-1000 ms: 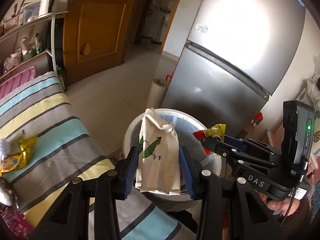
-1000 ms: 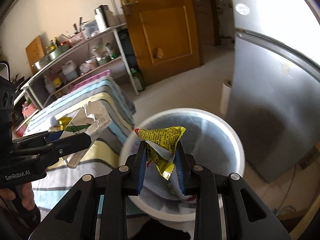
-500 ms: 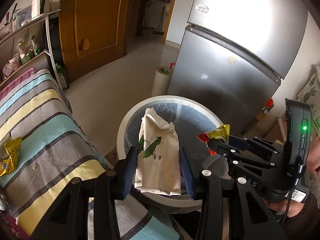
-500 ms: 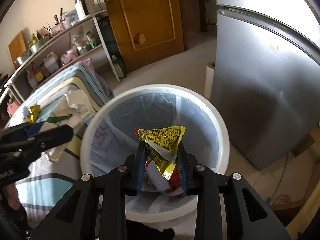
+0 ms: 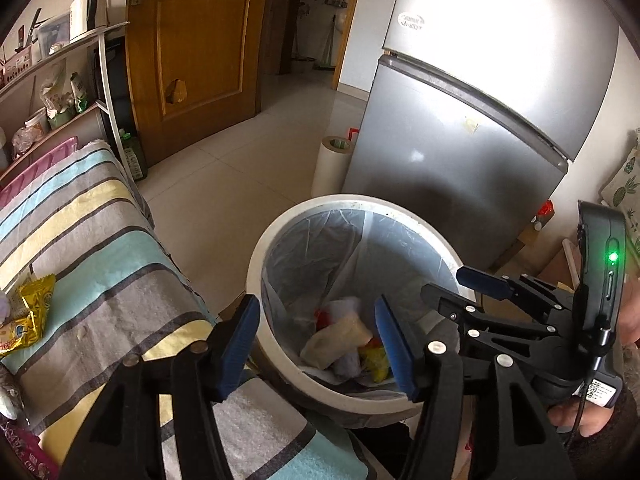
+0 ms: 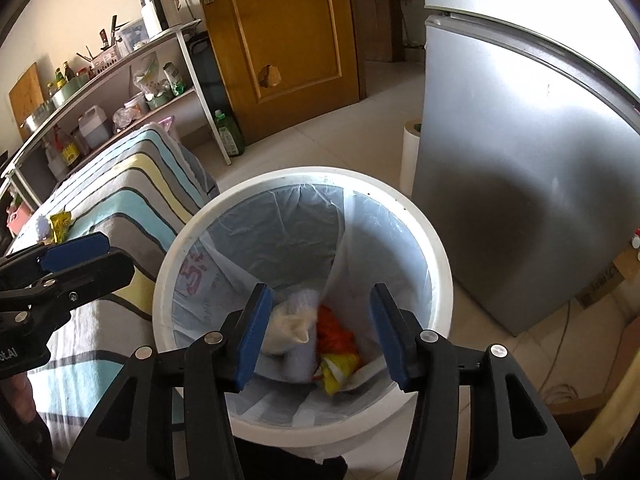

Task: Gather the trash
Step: 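Move both open tools back over the table toward the remaining trash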

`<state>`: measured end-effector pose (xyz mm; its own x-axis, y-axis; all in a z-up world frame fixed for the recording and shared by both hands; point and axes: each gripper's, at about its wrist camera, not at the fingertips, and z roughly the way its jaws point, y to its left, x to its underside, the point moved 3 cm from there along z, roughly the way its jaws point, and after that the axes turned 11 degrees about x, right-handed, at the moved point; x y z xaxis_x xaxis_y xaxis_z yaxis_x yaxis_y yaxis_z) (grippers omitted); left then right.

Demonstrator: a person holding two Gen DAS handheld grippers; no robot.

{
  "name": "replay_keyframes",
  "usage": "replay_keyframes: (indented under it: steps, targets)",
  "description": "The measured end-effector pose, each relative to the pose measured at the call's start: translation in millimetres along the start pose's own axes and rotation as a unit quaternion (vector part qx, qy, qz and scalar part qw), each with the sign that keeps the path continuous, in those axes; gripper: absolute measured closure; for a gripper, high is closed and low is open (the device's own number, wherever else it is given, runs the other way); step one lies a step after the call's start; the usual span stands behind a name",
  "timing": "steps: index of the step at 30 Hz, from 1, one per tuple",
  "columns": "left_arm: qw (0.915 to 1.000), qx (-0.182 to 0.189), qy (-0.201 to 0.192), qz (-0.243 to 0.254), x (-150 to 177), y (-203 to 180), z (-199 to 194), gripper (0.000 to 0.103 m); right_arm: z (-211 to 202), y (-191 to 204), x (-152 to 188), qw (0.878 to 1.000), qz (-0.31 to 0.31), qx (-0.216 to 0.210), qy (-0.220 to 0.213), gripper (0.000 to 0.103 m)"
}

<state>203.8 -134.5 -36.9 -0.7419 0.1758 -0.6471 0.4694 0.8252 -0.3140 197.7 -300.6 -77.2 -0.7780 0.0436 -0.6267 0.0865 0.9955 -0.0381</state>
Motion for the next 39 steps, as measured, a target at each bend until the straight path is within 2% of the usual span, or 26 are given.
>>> replay_keyframes:
  steps: [14, 24, 33, 39]
  targets:
    - [0.9983, -0.021, -0.049, -0.023, 9, 27, -61, 0.033, -34, 32, -6, 0.999, -0.014, -0.02, -0.037, 0.05]
    - [0.9928, -0.059, -0.089, -0.055, 31, 66, -113, 0.031, -60, 82, -9, 0.995, -0.039, -0.066, -0.064, 0.05]
    - [0.9808, -0.118, -0.122, -0.096, 59, 118, -171, 0.029, -64, 151, -3, 0.986, -0.083, -0.128, -0.062, 0.046]
    - [0.9683, -0.153, -0.142, -0.137, 81, 159, -206, 0.028, -64, 200, 5, 0.978, -0.117, -0.165, -0.053, 0.046]
